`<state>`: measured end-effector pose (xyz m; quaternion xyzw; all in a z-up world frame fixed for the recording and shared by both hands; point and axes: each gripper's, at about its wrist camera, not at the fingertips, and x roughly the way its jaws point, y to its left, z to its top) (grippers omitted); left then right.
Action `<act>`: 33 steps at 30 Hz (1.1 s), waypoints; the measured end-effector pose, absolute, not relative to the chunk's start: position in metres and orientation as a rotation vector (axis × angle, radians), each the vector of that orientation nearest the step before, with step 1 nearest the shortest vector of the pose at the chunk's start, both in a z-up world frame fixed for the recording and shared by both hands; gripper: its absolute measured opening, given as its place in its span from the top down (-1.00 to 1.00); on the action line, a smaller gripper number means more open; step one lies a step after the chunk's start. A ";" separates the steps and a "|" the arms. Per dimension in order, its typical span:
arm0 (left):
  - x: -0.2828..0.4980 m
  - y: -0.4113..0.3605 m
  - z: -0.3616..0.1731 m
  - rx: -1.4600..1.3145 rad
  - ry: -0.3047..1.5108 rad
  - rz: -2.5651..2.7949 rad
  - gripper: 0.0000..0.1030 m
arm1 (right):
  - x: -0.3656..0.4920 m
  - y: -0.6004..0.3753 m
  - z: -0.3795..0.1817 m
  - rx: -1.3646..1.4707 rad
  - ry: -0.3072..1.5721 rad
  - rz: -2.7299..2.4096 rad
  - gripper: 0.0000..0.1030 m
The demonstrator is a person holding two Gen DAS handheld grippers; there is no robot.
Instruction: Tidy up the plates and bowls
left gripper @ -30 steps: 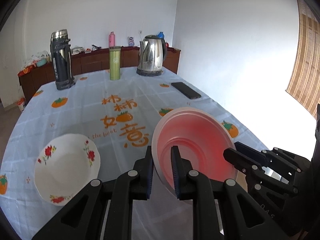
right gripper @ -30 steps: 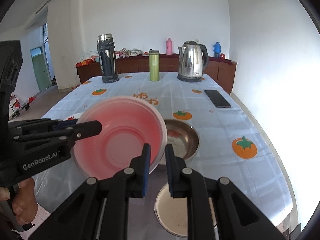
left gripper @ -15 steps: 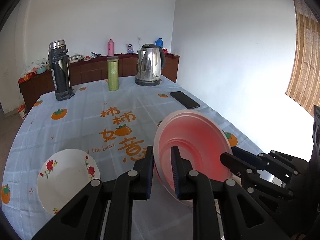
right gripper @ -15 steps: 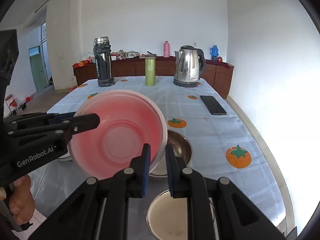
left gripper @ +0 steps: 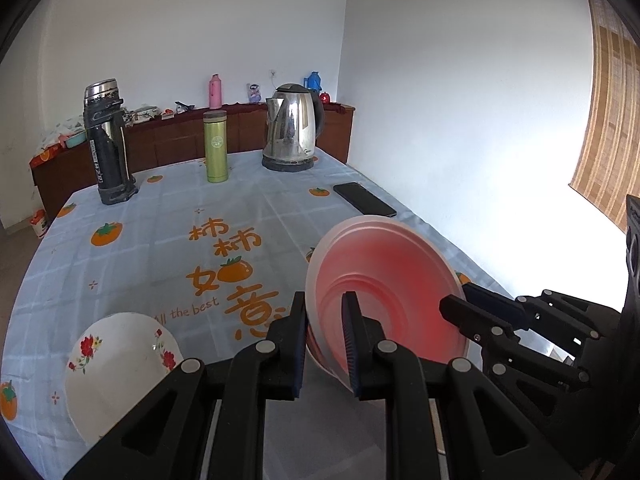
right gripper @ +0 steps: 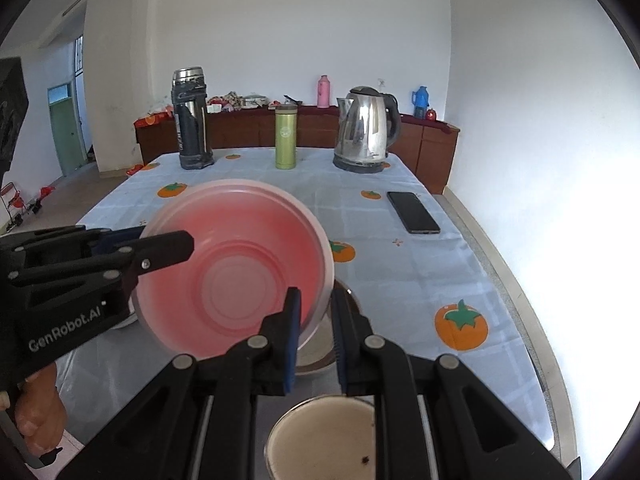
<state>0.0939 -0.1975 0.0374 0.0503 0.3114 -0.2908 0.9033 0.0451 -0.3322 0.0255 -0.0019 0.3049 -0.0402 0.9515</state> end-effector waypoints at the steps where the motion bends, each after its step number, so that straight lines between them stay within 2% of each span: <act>1: 0.097 -0.199 0.037 0.105 0.650 -0.601 0.64 | 0.048 -0.334 0.025 -0.003 0.627 -0.082 0.70; 21: 0.126 -0.229 0.006 0.113 0.830 -0.587 0.64 | 0.086 -0.360 0.004 0.009 0.787 -0.062 0.69; 33: 0.129 -0.238 -0.004 0.108 0.862 -0.587 0.64 | 0.098 -0.371 -0.004 -0.002 0.820 -0.074 0.69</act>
